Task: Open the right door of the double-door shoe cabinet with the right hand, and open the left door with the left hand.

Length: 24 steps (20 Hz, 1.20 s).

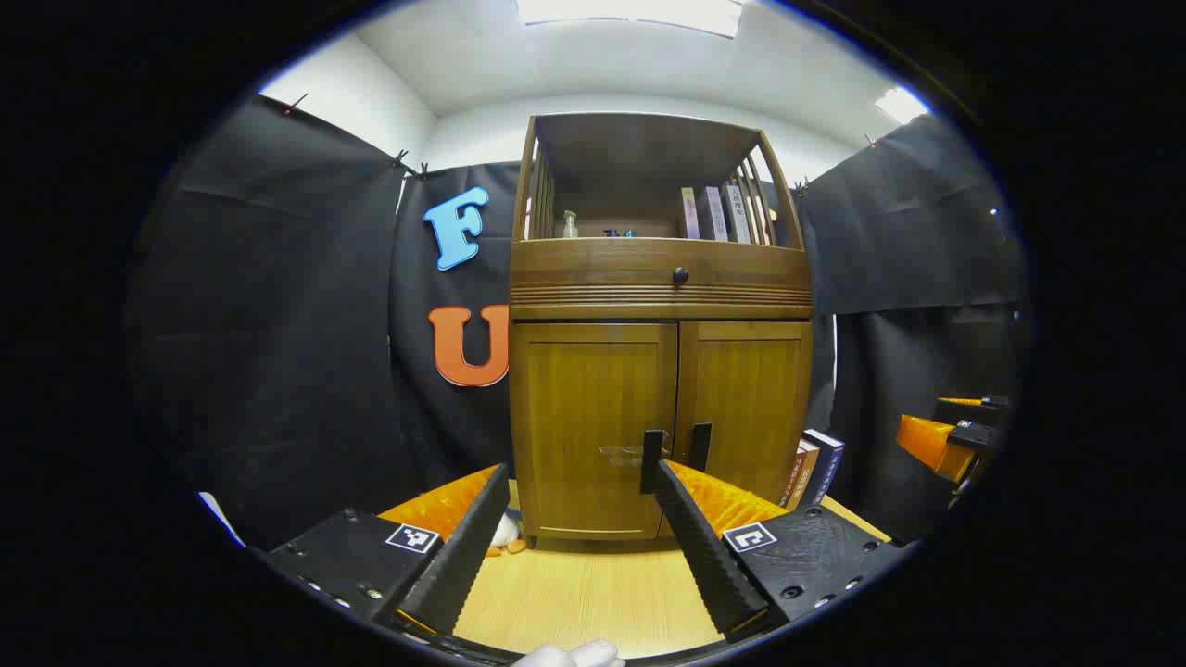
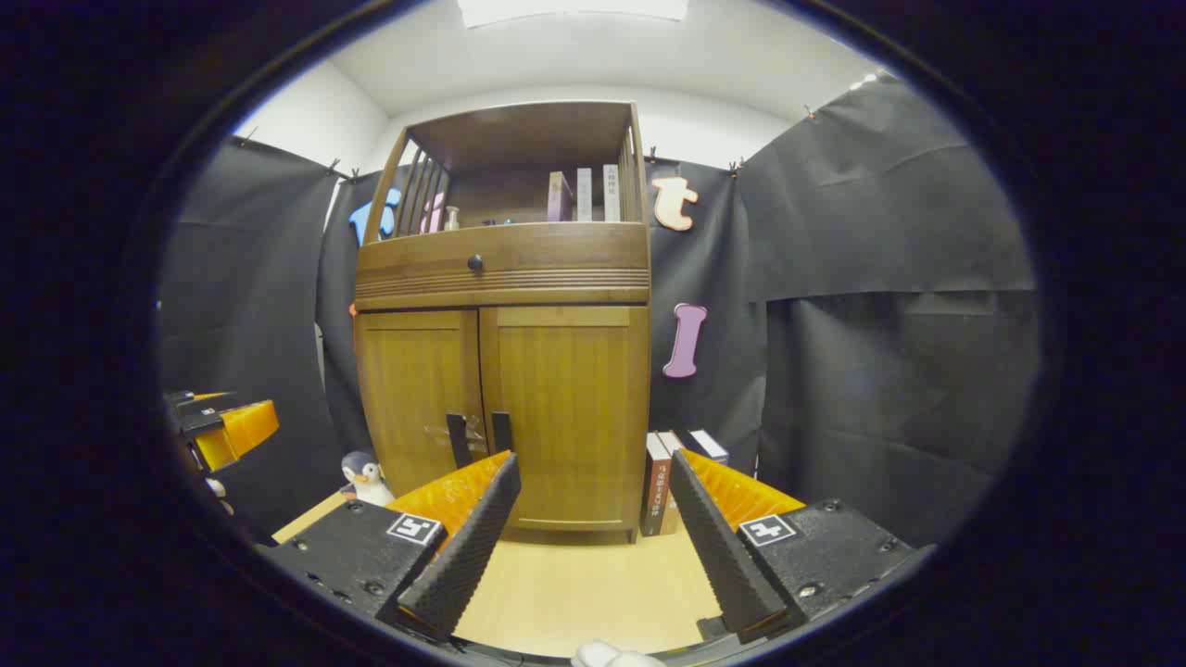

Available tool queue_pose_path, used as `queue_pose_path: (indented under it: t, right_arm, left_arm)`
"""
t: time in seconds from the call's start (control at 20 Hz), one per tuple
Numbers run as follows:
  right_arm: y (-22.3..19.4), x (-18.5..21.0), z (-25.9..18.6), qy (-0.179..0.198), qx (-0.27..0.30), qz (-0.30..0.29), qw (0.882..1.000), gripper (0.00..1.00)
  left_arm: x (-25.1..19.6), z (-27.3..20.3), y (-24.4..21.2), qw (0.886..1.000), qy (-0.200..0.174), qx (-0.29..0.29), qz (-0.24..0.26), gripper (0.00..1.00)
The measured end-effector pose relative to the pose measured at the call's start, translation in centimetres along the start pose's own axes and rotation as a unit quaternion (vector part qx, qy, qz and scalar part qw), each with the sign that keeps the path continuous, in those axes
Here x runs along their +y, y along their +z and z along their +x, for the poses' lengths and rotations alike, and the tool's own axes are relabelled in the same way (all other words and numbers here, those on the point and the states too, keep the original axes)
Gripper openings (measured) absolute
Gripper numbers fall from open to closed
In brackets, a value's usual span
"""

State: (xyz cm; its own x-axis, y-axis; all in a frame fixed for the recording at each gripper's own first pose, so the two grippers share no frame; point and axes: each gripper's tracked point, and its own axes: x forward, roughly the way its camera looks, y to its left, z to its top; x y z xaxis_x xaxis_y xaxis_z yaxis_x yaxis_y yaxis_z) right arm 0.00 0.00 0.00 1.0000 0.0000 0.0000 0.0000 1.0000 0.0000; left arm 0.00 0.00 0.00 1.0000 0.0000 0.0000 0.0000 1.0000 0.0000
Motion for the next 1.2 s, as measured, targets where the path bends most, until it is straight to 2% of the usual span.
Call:
queue_pose_path:
  t: [0.5,0.55,0.7,0.75,0.8,1.0,1.05,1.1,1.2]
  right_arm:
    - [0.3,0.9,0.1,0.007,-0.004,-0.013,1.0,1.0]
    - [0.2,1.1,0.2,0.008,-0.004,-0.015,1.0,1.0]
    - [-0.1,1.6,0.7,0.009,0.0,-0.018,1.0,1.0]
    - [-0.2,1.8,0.9,0.01,0.0,-0.02,1.0,1.0]
    - [-0.3,2.1,1.3,0.012,0.0,-0.021,1.0,1.0]
    - [-1.3,3.1,3.8,0.015,0.007,-0.027,1.0,1.0]
    - [-1.6,3.5,4.7,0.017,0.007,-0.027,0.999,1.0]
    - [-1.9,4.0,5.7,0.021,0.011,-0.028,0.999,1.0]
    - [-2.6,5.2,8.1,0.031,0.013,-0.028,0.999,1.0]
  left_arm:
    - [1.1,-1.1,-0.1,1.0,0.012,0.001,0.011,0.95]
    - [1.2,-1.2,-0.1,1.0,0.011,0.001,0.009,1.0]
    - [1.5,-1.4,0.0,1.0,0.008,0.004,0.007,0.95]
    - [1.6,-1.5,0.0,1.0,0.008,0.004,0.008,1.0]
    - [1.8,-1.5,0.0,1.0,0.008,0.005,0.008,0.95]
    - [1.9,-1.7,0.1,1.0,0.006,0.009,0.01,0.95]
    - [2.0,-1.7,0.2,1.0,0.007,0.009,0.01,1.0]
    - [2.0,-1.8,0.2,1.0,0.008,0.01,0.011,0.96]
    - [2.3,-2.0,0.0,1.0,0.016,0.014,0.017,0.95]
